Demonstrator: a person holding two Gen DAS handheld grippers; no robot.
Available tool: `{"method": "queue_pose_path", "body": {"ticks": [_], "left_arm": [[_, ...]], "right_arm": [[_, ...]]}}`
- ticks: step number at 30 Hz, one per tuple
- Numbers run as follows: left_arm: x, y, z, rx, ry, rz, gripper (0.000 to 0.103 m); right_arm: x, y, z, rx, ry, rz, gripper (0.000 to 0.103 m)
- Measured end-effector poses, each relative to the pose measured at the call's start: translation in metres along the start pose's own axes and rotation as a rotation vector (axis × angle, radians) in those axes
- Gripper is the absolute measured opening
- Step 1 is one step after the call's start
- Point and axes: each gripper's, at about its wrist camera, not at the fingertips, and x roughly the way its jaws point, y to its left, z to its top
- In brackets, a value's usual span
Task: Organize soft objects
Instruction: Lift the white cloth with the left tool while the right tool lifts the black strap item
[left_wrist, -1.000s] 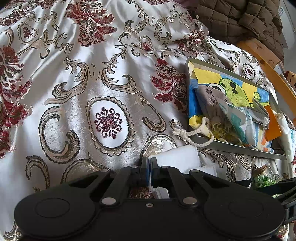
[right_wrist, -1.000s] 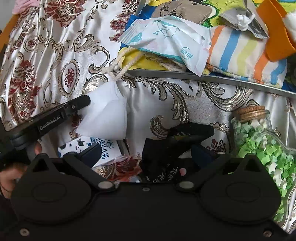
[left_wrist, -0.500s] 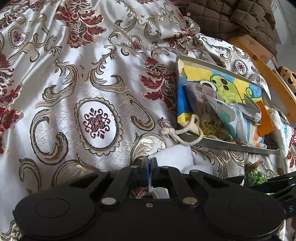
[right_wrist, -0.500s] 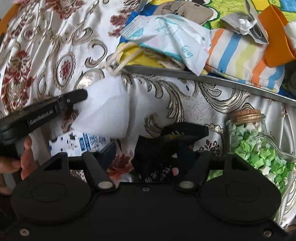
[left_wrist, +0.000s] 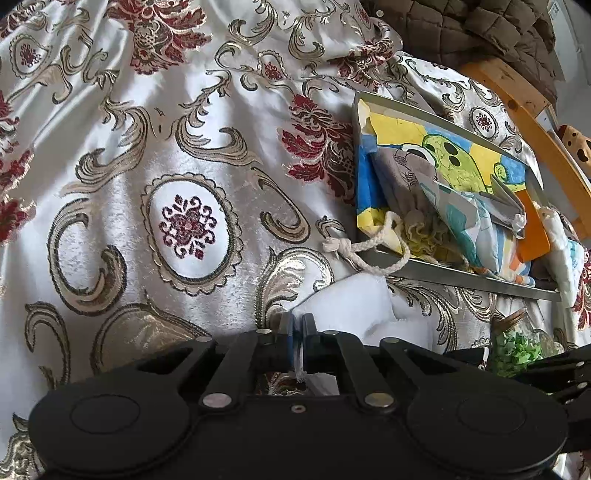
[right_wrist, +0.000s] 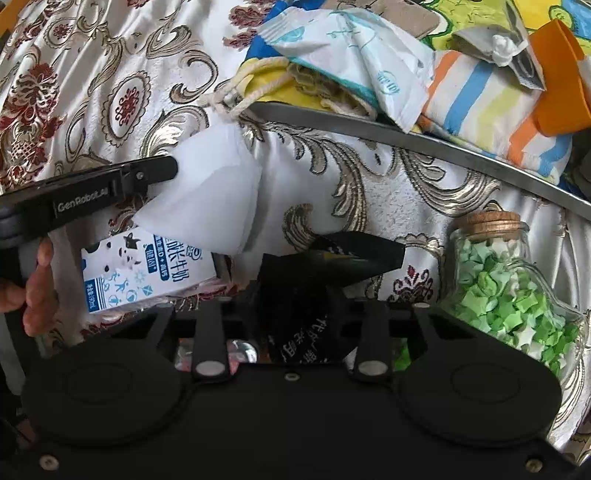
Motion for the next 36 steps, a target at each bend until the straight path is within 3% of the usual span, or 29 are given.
{"method": "queue_pose_path", "body": {"ticks": [19,24,27,28,30,36], "left_arm": [[0.014,-0.006,-0.002,-0.044,0.076,-0.107,0.030],[0.013,-0.010,-0.004,-0.039,0.077,-0.107,0.032],[0.012,-0.012,-0.005,-0.024,0.068,-0.098,0.028],[0.012,-0.013,-0.006,-0.014,0.061,-0.088,0.017],[0.012,-0.016,-0.006,0.005,0.057,-0.076,0.009],[0.007,-0.019,-0.005,0.010,0.041,-0.087,0.002]], "right_arm": [[0.009,0.000,-0.005,-0.012,-0.069,0.026,0.010],[0.010,-0.004,-0.007,-0.001,-0.095,0.041,0.009],[0.011,-0.007,-0.009,0.008,-0.111,0.048,0.009],[0.010,-0.007,-0.010,0.005,-0.121,0.050,0.009],[0.007,-0.006,-0.012,-0.002,-0.142,0.057,0.009],[-0.009,-0.010,-0.017,0.018,-0.205,0.079,0.007]]}}
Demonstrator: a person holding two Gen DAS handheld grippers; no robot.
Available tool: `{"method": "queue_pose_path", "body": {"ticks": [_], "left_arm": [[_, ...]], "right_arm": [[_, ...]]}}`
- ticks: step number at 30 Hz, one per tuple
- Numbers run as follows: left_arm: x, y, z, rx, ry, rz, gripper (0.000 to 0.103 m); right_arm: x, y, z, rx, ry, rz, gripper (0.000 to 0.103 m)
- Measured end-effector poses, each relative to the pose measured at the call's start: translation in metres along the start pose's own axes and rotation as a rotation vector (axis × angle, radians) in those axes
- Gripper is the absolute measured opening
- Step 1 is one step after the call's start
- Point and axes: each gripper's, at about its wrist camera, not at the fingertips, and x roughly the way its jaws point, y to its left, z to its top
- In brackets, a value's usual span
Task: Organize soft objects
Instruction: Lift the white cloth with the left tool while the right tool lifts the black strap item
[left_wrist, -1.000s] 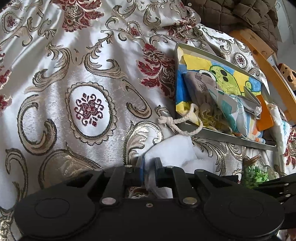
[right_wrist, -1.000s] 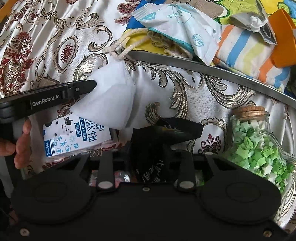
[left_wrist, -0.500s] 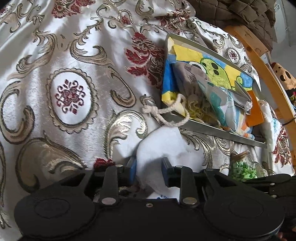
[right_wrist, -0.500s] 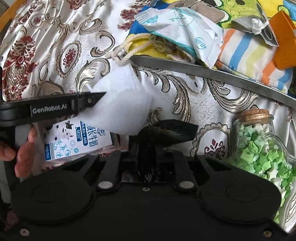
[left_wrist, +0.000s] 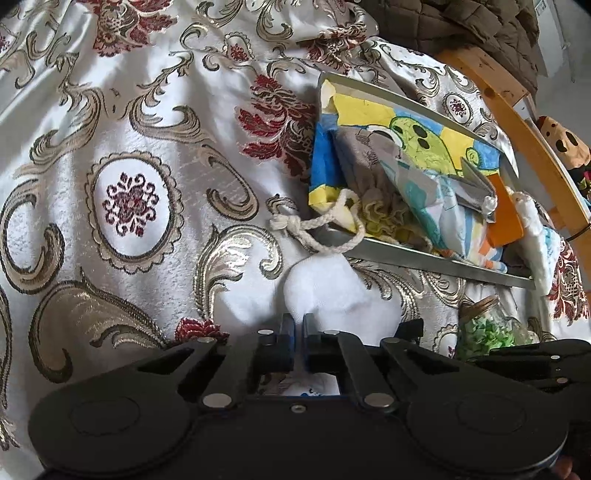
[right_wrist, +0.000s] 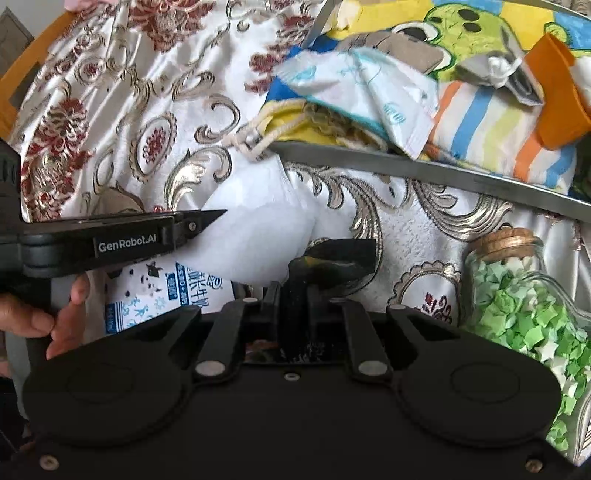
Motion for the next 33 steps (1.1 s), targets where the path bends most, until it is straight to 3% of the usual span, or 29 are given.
{"method": "queue_pose_path", "body": {"ticks": [5,20,26,28,33], "left_arm": [[-0.009,-0.010,0.001,0.015,-0.016,0.027,0.002],[-0.057,-0.033,-0.001,0.030,-0.126,0.060,0.002],[-0.062,-0.041,-0.005,0.041,-0.131,0.092,0.002],[-0.063,-0.042,-0.005,0.045,-0.134,0.097,0.002],[-0.064,-0.044,-0.005,0.049,-0.142,0.110,0.002]], "right_arm": [[-0.006,-0.007,-0.003,0.028,-0.012,-0.002,0.006],[-0.047,-0.035,-0.022,0.136,-0.130,0.112,0.001],[-0.046,-0.039,-0.029,0.147,-0.100,0.100,0.010],[-0.043,-0.036,-0.029,0.142,-0.088,0.100,0.021],[-0.030,-0.027,-0.028,0.114,-0.046,0.071,0.019]]}}
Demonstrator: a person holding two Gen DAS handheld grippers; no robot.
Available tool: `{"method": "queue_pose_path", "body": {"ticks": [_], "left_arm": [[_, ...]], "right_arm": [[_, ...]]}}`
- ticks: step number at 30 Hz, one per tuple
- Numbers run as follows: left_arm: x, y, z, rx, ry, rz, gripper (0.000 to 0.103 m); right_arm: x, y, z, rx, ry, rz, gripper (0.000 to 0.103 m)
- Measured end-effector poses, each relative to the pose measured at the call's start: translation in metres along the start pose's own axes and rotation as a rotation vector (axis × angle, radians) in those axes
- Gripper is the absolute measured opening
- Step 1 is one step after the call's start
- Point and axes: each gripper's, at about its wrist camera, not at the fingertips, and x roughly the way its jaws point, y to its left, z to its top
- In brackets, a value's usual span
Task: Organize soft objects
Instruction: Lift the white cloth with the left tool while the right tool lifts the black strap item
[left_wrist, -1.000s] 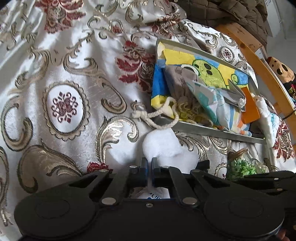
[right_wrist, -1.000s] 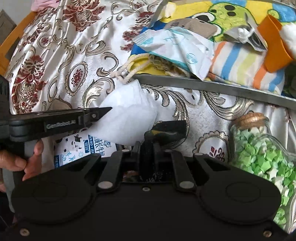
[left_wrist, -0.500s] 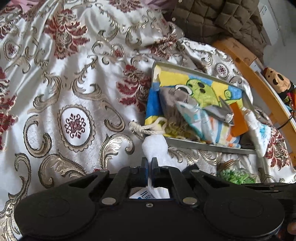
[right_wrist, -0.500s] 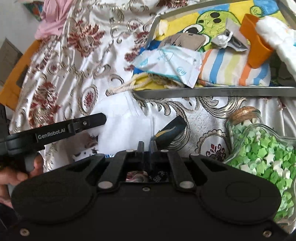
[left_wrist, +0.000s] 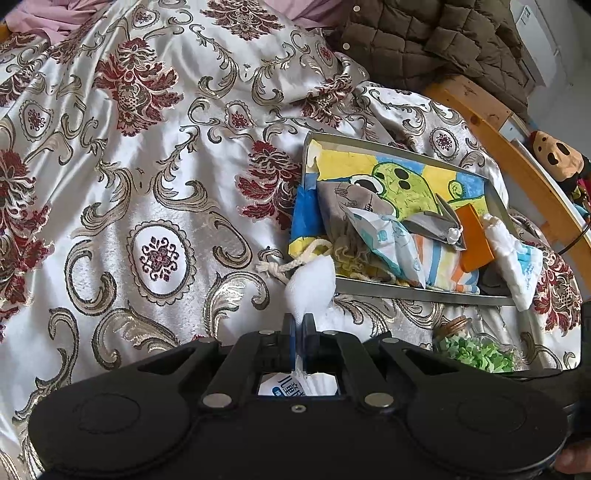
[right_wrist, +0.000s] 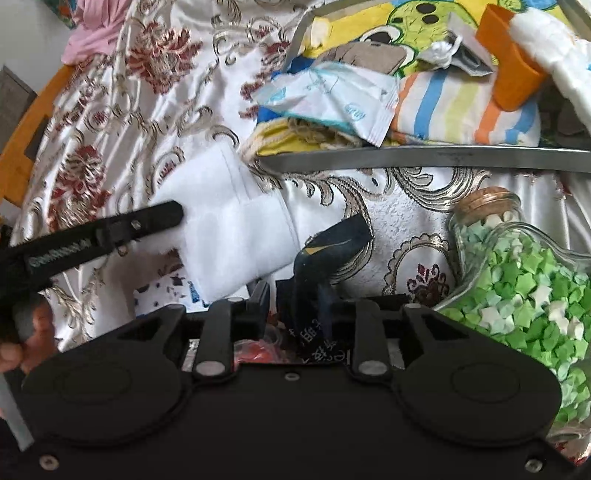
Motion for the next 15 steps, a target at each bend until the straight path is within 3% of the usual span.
{"method": "queue_pose_path", "body": {"ticks": [2,3,4,15], "left_arm": [[0.001,0.000,0.001,0.001,-0.002,0.002,0.002],[0.001,0.001,0.001,0.000,-0.004,0.001,0.002],[0.001,0.001,0.001,-0.002,-0.004,0.000,0.002],[-0.020,-0.002,0.009,-0.030,-0.067,-0.015,0.002]], "right_arm": [[0.006,0.005,-0.001,-0.009,0.003,-0.021,0.016],[0.009,0.008,-0.001,-0.014,0.002,-0.028,0.006],[0.010,0.009,-0.001,-0.015,0.000,-0.036,0.003],[-0.013,-0.015,-0.009,0.112,-0.110,0.092,0.000]]}}
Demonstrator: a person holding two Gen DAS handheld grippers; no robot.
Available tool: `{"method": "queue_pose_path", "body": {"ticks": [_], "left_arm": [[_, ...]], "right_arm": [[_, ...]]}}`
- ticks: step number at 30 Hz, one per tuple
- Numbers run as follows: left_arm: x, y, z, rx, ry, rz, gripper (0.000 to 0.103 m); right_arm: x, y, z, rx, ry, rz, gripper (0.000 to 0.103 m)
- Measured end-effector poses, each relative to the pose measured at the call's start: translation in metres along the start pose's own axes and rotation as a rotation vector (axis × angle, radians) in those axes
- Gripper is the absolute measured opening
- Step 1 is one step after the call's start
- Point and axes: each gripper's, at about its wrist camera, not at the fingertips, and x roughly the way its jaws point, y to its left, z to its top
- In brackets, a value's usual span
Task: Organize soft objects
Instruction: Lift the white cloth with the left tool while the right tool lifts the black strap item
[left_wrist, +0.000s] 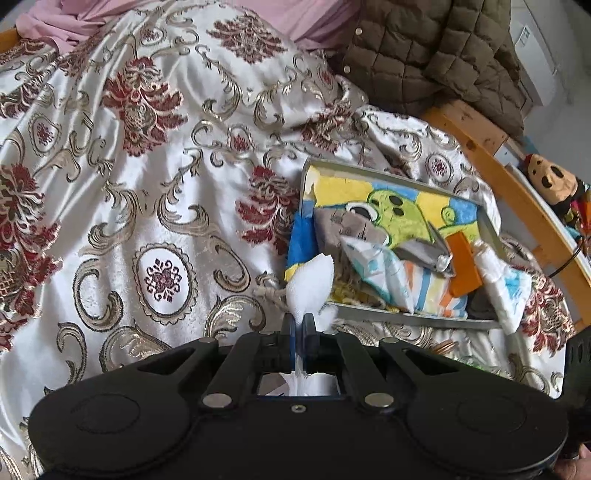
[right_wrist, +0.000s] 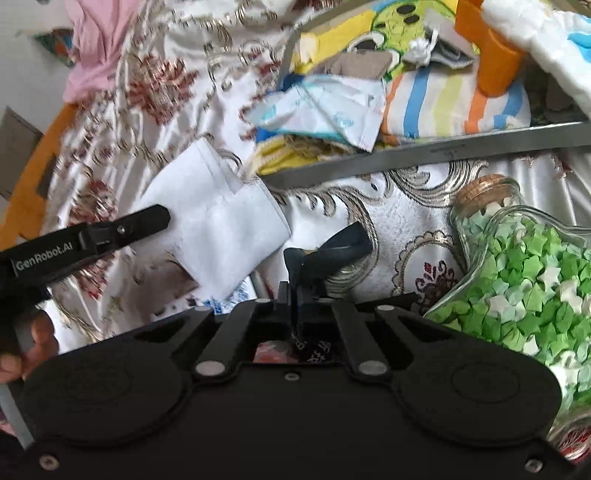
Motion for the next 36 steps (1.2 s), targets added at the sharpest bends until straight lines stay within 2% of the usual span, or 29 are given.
{"method": "queue_pose_path", "body": {"ticks": [6,11,14,16,18,24,27,31,33,36], "left_arm": [[-0.022,-0.007,-0.001,-0.007,-0.034,-0.002,0.002],[-0.031,-0.015,-0.007,0.010,-0.029,0.010,0.002],[-0.032,-0.019,-0.010,0.022,-0.023,0.017,0.002],[-0.032,-0.020,-0.011,0.028,-0.022,0.019,0.002],[-0.031,-0.021,-0.011,0.028,-0.021,0.020,0.002],[-0.026,-0.016,-0.009,0.019,-0.013,0.016,0.002],[-0.021,-0.012,-0.008,0.007,-0.008,0.010,0.002],[-0.017,-0.009,-0.006,-0.003,-0.003,0.004,0.002],[-0.017,-0.008,-0.006,-0.007,-0.003,0.000,0.002],[-0.019,-0.009,-0.005,-0.007,-0.008,-0.003,0.002]], "right_arm": [[-0.029,-0.002,-0.003,0.020,-0.062,0.044,0.000],[-0.037,-0.007,-0.008,-0.020,-0.074,0.024,0.000],[-0.039,-0.006,-0.009,-0.038,-0.096,-0.003,0.006],[-0.039,-0.008,-0.009,-0.029,-0.094,-0.002,0.023],[-0.035,-0.009,-0.005,-0.027,-0.089,-0.006,0.029],[-0.004,-0.003,0.004,-0.041,-0.009,-0.060,0.031],[0.006,0.007,0.003,-0.094,0.019,-0.112,0.024],[0.017,0.013,-0.003,-0.122,0.060,-0.136,0.006],[0.021,0.015,-0.007,-0.136,0.063,-0.148,0.001],[0.019,0.015,-0.009,-0.122,0.035,-0.120,0.000]]}}
